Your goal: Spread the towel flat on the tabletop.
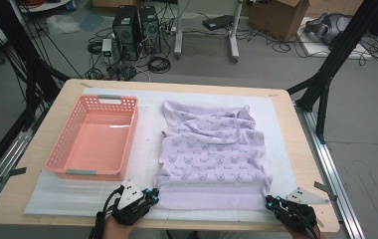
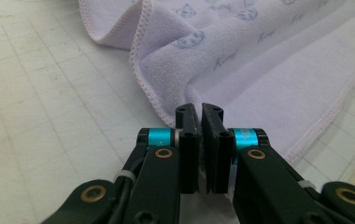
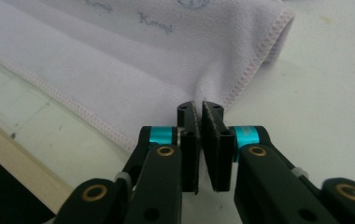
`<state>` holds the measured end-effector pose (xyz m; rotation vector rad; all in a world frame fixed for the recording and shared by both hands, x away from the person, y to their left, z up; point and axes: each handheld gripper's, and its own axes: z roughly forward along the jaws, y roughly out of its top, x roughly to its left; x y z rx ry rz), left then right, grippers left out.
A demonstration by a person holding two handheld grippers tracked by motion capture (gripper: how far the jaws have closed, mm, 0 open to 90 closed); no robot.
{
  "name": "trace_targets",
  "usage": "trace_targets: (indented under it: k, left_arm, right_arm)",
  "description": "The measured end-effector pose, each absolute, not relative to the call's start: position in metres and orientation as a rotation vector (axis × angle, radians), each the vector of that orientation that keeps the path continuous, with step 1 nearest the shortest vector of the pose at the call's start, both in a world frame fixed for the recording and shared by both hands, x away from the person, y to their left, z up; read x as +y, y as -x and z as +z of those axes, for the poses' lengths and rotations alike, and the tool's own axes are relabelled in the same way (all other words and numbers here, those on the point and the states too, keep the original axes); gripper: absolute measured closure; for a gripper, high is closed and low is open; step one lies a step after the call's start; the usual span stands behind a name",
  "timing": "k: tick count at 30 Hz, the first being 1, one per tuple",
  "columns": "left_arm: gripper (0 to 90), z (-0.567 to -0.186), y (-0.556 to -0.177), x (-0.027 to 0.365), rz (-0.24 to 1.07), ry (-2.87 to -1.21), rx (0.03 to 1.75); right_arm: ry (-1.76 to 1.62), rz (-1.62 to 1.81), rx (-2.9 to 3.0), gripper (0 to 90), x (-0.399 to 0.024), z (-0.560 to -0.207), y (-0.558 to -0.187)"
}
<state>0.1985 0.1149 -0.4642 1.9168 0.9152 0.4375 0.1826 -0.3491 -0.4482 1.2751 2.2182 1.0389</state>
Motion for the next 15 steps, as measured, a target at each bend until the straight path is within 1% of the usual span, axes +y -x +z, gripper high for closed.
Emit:
trace_targets:
  k: [5, 15]
  left_arm:
    - [86.5, -0.457, -0.191, 0.127, 0.369, -1.918, 0.937]
    - [86.2, -0.446, -0.145, 0.142, 0.323, -1.909, 0.845]
  right_arm:
    - [-1.292, 1.089, 2.234, 87.3, -0.356, -0.447, -0.177]
    - [-1.229, 1.159, 2.291, 87.3, -0.360, -0.433, -0.129]
